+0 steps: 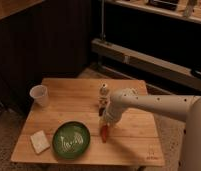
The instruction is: Drag the pepper across the table
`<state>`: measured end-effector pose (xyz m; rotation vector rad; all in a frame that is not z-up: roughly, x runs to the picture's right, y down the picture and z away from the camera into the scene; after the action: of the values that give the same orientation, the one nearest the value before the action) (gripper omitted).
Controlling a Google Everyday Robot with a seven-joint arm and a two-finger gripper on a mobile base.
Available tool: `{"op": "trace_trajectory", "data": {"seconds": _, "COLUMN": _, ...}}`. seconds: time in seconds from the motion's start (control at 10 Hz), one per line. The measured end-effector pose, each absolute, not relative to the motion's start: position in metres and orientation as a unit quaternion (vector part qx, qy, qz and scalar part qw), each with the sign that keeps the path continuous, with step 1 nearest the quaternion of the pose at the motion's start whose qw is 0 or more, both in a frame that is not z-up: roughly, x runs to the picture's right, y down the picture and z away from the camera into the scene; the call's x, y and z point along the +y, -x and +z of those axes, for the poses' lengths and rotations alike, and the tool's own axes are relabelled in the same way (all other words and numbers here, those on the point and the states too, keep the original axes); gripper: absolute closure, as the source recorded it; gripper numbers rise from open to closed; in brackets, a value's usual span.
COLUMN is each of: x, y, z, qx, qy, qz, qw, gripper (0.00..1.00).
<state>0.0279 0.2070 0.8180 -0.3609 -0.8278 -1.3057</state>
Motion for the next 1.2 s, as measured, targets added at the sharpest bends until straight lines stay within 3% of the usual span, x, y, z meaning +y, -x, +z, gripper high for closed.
{"op": "trace_trajectory", "data": {"seconds": 1.2, "x": 0.211, "y": -0.0374, "z": 0.817, "qx": -0.373, "qy": 0.159, "qz": -0.592, "qw": 0.696, "gripper": 1.0}}
